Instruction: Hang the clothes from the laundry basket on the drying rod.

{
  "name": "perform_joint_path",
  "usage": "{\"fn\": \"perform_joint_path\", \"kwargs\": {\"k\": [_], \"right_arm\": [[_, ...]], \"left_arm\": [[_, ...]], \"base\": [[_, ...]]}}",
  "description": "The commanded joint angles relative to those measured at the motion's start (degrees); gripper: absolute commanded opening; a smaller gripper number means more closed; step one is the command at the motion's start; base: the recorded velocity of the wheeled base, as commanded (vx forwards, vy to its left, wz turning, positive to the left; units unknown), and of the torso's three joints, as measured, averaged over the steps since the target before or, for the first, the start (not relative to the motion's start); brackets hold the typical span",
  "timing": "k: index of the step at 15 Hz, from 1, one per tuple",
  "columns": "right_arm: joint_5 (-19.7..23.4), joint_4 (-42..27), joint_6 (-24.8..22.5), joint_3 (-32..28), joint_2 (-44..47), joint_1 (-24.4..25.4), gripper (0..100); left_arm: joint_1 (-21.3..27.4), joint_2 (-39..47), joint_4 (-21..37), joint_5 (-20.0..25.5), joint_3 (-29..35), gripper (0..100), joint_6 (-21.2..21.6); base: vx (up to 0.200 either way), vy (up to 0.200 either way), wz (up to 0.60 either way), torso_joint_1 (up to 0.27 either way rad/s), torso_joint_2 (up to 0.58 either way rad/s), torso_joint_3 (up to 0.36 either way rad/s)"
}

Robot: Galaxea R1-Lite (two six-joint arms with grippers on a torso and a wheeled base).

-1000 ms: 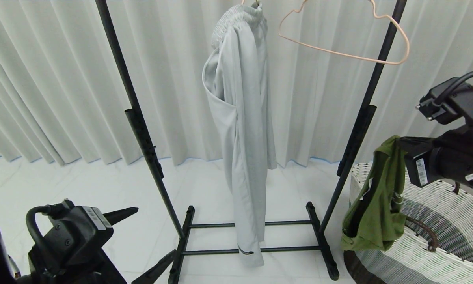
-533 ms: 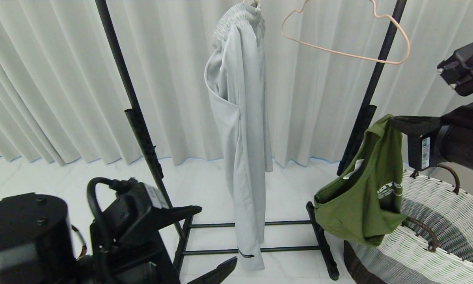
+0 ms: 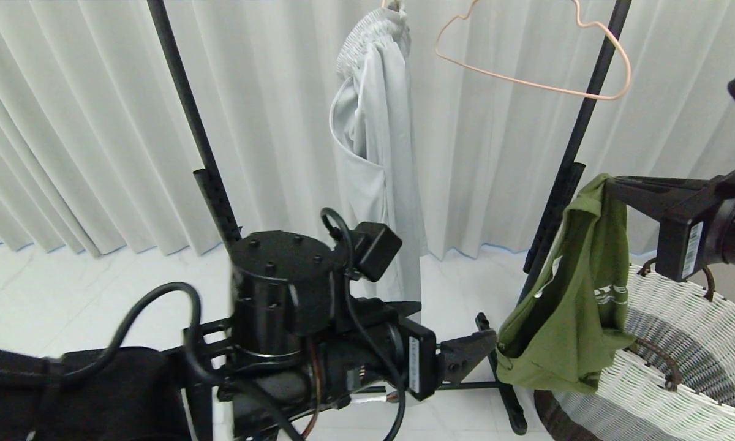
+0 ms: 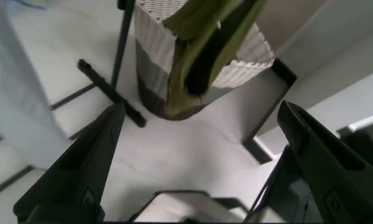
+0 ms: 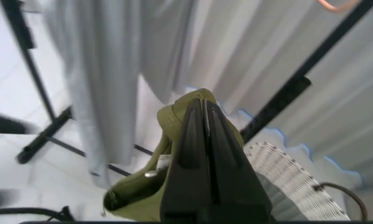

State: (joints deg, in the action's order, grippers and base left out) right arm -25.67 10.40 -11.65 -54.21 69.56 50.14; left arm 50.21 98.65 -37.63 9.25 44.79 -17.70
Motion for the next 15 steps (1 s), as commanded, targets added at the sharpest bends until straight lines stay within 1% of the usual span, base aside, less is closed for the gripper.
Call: {"fn": "perform_joint_path", "kwargs": {"k": [1,3,6,9,12,15], "right_arm": [[0.0,0.1,0.0,0.0,-0.4,1.9,0],[0.0,0.1,-0.1,-0.2,-0.5,2.6,0],[0.0,0.2,-0.3,-0.3,-0.6,2.7,0],[0.0,0.1,-0.4,-0.3,-1.2,3.5,0],[0.1,0.0,-0.4,-0.2,-1.8,3.6,0],[0.1,-0.1,-0.4,-0.3,-2.1,4.2,0]], "left_arm": [[0.4,8.8,0.0,0.1,5.6,100,-1.0],[0.2,12.4,-0.1,0.1,7.9,100,-1.1],[-0.6,16.5,-1.0,-0.1,9.0,100,-0.8],[-1.9,21.0,-5.2,-0.3,11.2,100,-0.8],[-2.1,23.5,-5.5,-0.4,13.0,100,-0.7],[-2.1,24.8,-5.5,-0.4,12.9,100,-0.3]], "base": [[0.0,0.0,0.0,0.0,0.0,0.0],[0.0,0.0,0.0,0.0,0.0,0.0],[0.0,0.0,0.0,0.0,0.0,0.0],[0.0,0.0,0.0,0.0,0.0,0.0],[0.0,0.0,0.0,0.0,0.0,0.0],[0.0,0.0,0.0,0.0,0.0,0.0]]}}
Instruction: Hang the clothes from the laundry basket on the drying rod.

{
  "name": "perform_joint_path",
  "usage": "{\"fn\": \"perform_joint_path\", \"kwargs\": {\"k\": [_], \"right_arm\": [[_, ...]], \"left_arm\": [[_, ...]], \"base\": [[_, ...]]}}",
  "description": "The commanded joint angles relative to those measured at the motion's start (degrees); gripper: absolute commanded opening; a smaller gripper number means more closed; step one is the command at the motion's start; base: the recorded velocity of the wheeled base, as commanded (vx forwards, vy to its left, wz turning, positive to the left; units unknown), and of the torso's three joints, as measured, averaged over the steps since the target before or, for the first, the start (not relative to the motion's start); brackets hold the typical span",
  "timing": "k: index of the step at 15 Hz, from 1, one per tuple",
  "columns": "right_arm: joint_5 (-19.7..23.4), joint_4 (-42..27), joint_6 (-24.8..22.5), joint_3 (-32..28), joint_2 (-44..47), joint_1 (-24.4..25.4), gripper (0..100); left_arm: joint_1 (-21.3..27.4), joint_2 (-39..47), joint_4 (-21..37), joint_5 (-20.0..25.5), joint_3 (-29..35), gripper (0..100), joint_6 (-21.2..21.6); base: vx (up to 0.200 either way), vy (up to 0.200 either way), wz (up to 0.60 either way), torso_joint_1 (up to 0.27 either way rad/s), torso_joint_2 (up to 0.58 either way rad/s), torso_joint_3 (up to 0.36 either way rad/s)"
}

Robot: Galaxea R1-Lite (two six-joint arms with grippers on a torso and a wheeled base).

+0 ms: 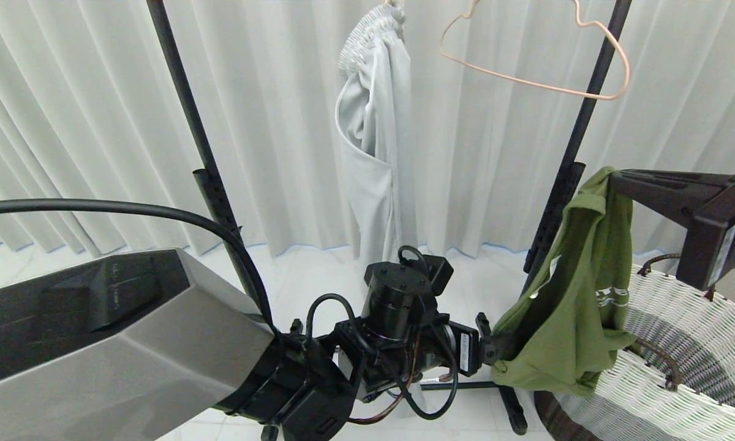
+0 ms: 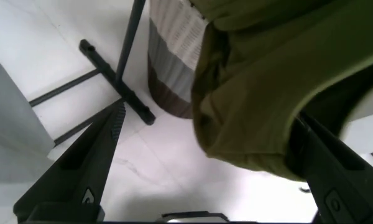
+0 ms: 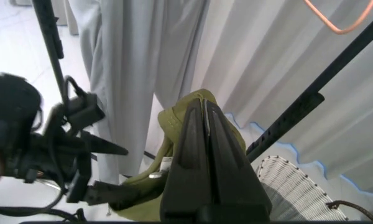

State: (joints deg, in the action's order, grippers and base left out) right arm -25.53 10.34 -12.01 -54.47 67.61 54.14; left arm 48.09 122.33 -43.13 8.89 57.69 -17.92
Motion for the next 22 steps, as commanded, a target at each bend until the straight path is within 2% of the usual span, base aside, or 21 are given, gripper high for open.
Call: {"fn": "perform_joint_path", "kwargs": {"k": [1,5,6,8,9,10,11,12,14,16,18,20,22], "right_arm": [[0.0,-0.1,0.0,0.0,-0.5,0.2,0],[0.0,-0.1,0.0,0.2,-1.4,0.2,0],[0.0,-0.1,0.0,0.3,-1.5,0.2,0],[-0.1,-0.1,0.0,0.3,-1.6,0.1,0],[-0.1,-0.1,0.0,0.5,-1.6,0.0,0],[0.0,-0.1,0.1,1.2,-1.6,-0.1,0],[0.0,0.0,0.2,2.2,-1.8,-0.3,0],[0.0,0.0,0.2,3.1,-2.0,-0.4,0],[0.0,0.2,0.5,4.4,-2.0,-0.9,0],[0.2,0.3,1.6,5.2,-1.8,-1.3,0],[0.2,0.5,2.3,6.0,-1.5,-1.5,0],[0.3,1.6,2.3,6.5,-1.5,-1.5,0],[1.9,3.4,2.3,6.5,-0.8,-1.4,0]], "left_arm": [[0.0,1.2,0.0,-0.1,-0.6,100,1.0],[0.2,0.5,-0.5,-0.3,-3.8,100,2.8],[0.3,0.5,-1.8,-0.4,-4.4,0,2.9],[0.7,0.5,-4.4,-0.8,-5.6,0,2.9],[1.2,0.4,-4.9,-2.6,-7.5,0,4.9],[1.3,-0.3,-5.7,-6.0,-10.8,0,9.5],[1.5,-0.8,-7.2,-8.2,-13.7,0,11.7],[2.2,-2.2,-9.6,-9.2,-15.4,0,12.1],[2.6,-7.1,-9.3,-12.9,-17.5,0,12.4],[2.3,-15.5,-4.0,-15.0,-19.5,0,11.9],[2.7,-27.9,8.1,-15.0,-19.5,0,10.0],[3.3,-37.9,20.0,-15.3,-16.0,0,8.3],[2.9,-43.3,31.2,-18.6,-8.5,0,8.3]], "base": [[0.0,0.0,0.0,0.0,0.0,0.0],[0.0,0.0,0.0,0.0,0.0,0.0],[0.0,0.0,0.0,0.0,0.0,0.0],[0.0,0.0,0.0,0.0,0.0,0.0],[0.0,0.0,0.0,0.0,0.0,0.0],[0.0,0.0,0.0,0.0,0.0,0.0],[0.0,0.0,0.0,0.0,0.0,0.0],[0.0,0.0,0.0,0.0,0.0,0.0],[0.0,0.0,0.0,0.0,0.0,0.0],[0.0,0.0,0.0,0.0,0.0,0.0],[0.0,0.0,0.0,0.0,0.0,0.0],[0.0,0.0,0.0,0.0,0.0,0.0],[0.0,0.0,0.0,0.0,0.0,0.0]]}}
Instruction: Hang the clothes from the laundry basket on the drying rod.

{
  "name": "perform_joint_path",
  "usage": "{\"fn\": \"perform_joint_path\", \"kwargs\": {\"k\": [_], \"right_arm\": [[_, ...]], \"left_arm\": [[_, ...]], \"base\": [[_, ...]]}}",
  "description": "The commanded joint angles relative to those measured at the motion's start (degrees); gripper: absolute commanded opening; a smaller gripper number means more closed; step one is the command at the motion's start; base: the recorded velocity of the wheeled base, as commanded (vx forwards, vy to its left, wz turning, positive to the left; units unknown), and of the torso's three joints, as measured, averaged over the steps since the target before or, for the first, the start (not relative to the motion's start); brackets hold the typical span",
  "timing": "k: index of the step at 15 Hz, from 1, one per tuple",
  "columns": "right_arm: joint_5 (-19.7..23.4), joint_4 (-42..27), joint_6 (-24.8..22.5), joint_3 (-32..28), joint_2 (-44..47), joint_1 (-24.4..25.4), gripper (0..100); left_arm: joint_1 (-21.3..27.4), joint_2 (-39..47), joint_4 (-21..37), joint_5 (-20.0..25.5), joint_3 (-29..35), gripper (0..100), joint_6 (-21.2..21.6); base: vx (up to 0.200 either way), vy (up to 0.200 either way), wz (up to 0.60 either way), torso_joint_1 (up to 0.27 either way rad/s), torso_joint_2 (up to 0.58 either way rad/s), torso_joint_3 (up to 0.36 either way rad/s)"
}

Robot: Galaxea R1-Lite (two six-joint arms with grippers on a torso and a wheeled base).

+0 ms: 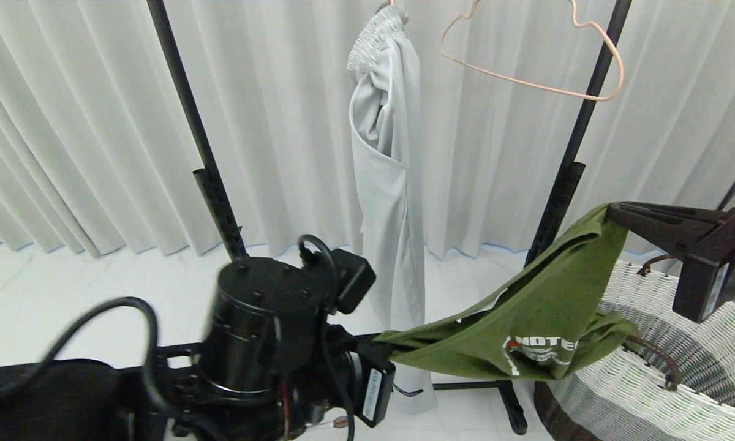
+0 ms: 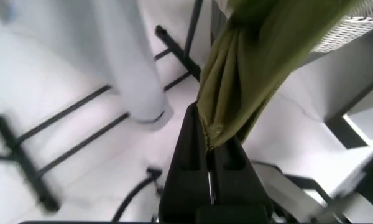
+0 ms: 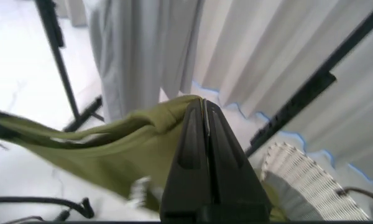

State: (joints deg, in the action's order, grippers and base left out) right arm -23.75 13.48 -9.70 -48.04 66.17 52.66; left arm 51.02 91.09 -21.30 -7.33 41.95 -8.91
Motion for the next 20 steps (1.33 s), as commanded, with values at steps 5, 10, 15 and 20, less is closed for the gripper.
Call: {"fn": "perform_joint_path", "kwargs": {"k": [5,10,15,20], "right_arm": [[1.7,5.3,-0.3,-0.2,2.5,0.2,0],[1.8,5.6,-0.3,-2.6,1.5,0.1,0],[2.0,5.3,-0.4,-8.4,2.6,-0.1,0],[2.0,4.7,-2.6,-8.6,0.8,-2.7,0]], "left_arm": [[-2.4,-11.8,16.9,-8.9,22.2,0,1.0],[-1.8,-12.3,17.0,-13.0,25.6,0,7.7],[0.4,-12.6,16.8,-13.0,29.6,0,12.3],[1.7,-13.6,16.8,-13.1,27.3,0,12.7]], "base": [[0.0,0.0,0.0,0.0,0.0,0.0],[0.0,0.0,0.0,0.0,0.0,0.0],[0.0,0.0,0.0,0.0,0.0,0.0],[0.0,0.0,0.0,0.0,0.0,0.0]]}}
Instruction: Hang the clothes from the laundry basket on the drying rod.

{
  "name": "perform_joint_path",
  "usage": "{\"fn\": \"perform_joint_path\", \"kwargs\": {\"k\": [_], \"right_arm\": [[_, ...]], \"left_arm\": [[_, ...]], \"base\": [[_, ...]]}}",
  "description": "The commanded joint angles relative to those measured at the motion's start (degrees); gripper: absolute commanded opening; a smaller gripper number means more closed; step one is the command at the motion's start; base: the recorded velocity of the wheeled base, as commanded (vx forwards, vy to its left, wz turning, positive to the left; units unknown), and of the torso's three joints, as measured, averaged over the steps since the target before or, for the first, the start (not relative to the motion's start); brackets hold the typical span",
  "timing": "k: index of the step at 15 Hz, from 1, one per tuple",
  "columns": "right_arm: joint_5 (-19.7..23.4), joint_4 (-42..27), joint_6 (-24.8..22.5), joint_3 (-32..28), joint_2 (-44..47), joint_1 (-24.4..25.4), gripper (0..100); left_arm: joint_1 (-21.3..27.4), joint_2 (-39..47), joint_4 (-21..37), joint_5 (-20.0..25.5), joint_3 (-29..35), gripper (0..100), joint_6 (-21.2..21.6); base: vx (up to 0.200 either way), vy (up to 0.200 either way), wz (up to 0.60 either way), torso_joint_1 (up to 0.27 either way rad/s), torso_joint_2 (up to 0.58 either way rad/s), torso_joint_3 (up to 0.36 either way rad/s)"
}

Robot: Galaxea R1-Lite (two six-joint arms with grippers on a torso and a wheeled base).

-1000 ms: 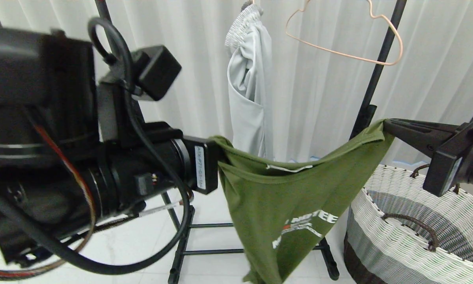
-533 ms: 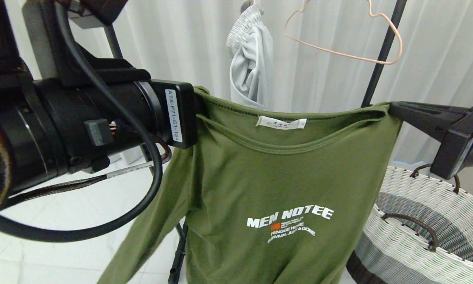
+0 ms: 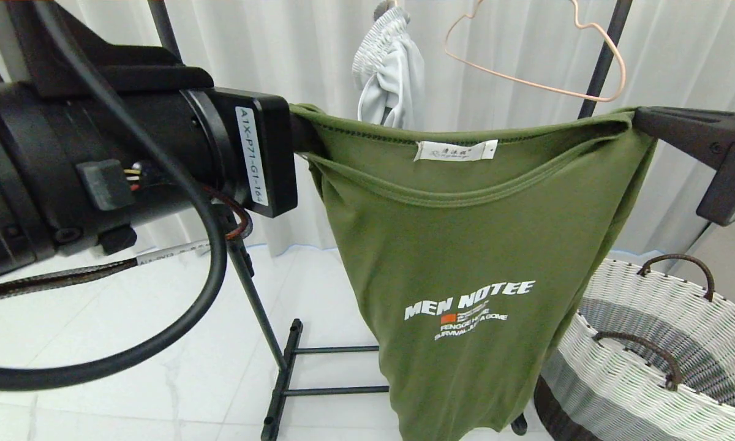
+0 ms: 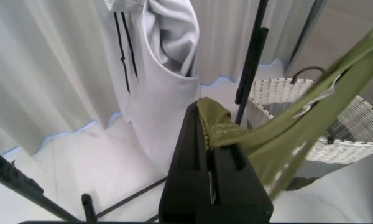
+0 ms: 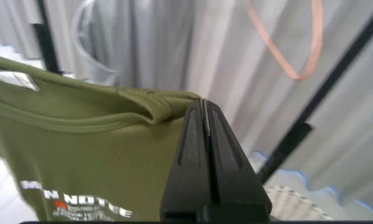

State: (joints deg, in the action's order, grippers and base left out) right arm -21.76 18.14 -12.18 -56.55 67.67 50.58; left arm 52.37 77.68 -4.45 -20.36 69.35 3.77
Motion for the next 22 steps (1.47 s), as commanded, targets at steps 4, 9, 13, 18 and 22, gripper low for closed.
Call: {"fn": "perform_joint_path", "kwargs": {"k": [4,9,13,18,22], "right_arm": [[3.0,-15.2,-0.7,-2.9,-8.5,0.7,0],[4.6,-27.6,-0.4,-3.2,-13.6,14.9,0],[4.6,-31.0,0.1,-2.5,-12.7,23.3,0],[4.1,-31.5,0.4,-2.8,-14.7,16.7,0],[4.4,-22.8,4.2,-3.3,-11.4,5.1,0]], "left_arm": [[0.4,3.2,-0.1,0.1,6.9,0,0.9],[0.3,8.3,-0.2,0.1,13.3,0,0.8],[0.0,8.7,-0.2,0.1,13.4,0,0.8],[0.0,6.4,0.6,0.1,11.9,0,1.0],[1.2,-4.6,9.1,0.4,2.0,0,0.9]], "base": [[0.0,0.0,0.0,0.0,0.0,0.0],[0.0,0.0,0.0,0.0,0.0,0.0],[0.0,0.0,0.0,0.0,0.0,0.0],[0.0,0.0,0.0,0.0,0.0,0.0],[0.0,0.0,0.0,0.0,0.0,0.0]]}}
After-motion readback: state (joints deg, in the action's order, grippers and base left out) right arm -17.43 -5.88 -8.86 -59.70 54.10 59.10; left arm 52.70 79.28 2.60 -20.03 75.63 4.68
